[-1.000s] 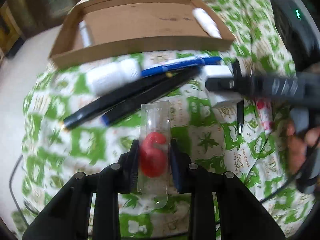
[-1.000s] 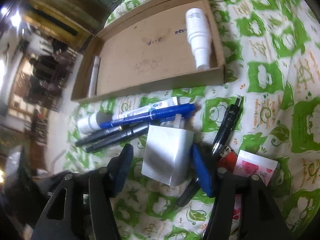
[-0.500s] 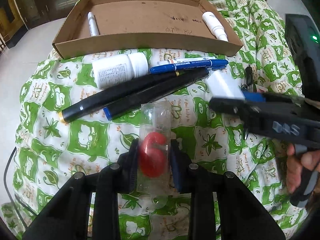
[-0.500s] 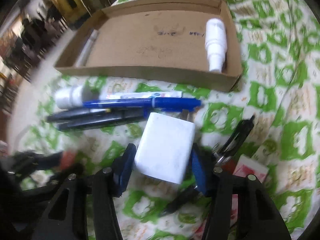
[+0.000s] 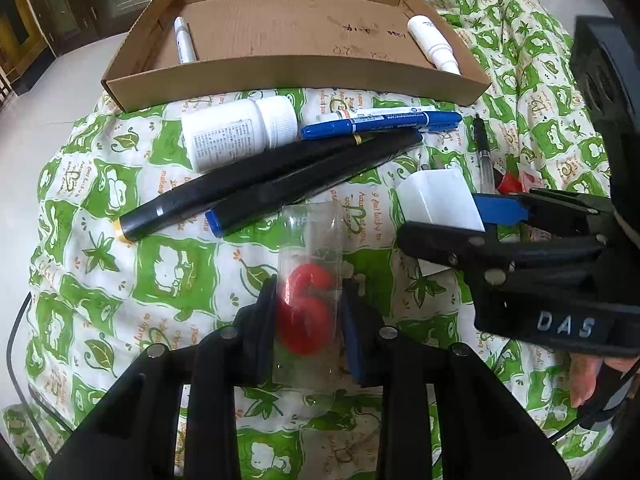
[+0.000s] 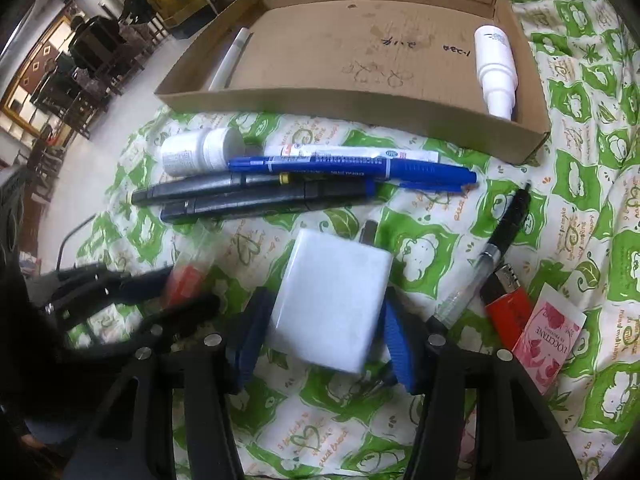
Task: Organize rigid objects
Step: 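Carry the candle package with the left gripper while the right carries the charger toward the tray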
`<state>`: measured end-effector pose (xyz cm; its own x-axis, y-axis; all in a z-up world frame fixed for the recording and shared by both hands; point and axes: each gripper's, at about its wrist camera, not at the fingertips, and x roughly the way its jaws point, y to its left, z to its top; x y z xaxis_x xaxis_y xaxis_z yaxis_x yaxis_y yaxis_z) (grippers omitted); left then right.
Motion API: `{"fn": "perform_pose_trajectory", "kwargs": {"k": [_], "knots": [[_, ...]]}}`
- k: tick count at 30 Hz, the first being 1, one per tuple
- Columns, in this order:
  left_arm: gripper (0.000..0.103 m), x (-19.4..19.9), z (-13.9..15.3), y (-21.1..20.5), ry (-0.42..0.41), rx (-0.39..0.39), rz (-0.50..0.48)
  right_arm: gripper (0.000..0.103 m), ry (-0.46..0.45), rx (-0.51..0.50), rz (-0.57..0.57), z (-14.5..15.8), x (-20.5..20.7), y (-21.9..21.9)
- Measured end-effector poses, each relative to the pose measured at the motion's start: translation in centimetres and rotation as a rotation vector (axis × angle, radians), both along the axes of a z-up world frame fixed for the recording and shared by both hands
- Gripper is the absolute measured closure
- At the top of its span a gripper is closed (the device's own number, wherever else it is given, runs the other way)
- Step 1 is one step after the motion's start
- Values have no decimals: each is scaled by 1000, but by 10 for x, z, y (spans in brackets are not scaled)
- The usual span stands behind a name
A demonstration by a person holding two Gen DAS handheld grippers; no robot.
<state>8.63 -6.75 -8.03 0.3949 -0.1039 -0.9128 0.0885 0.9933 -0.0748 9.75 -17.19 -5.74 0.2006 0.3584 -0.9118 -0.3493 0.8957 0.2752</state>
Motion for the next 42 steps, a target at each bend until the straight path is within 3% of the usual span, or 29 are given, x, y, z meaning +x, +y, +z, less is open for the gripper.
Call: {"fn": "perform_pose_trajectory", "kwargs": {"k": [23, 33, 42], "knots": [[75, -3, -1, 3, 0, 1, 1, 57, 21, 62, -47, -3, 8, -12], [77, -6, 6, 17, -64, -74, 26, 59, 53, 147, -84, 0, 10, -24], [77, -9, 14, 22, -82, -87, 36, 60, 55, 206, -85, 7, 9, -28]]}}
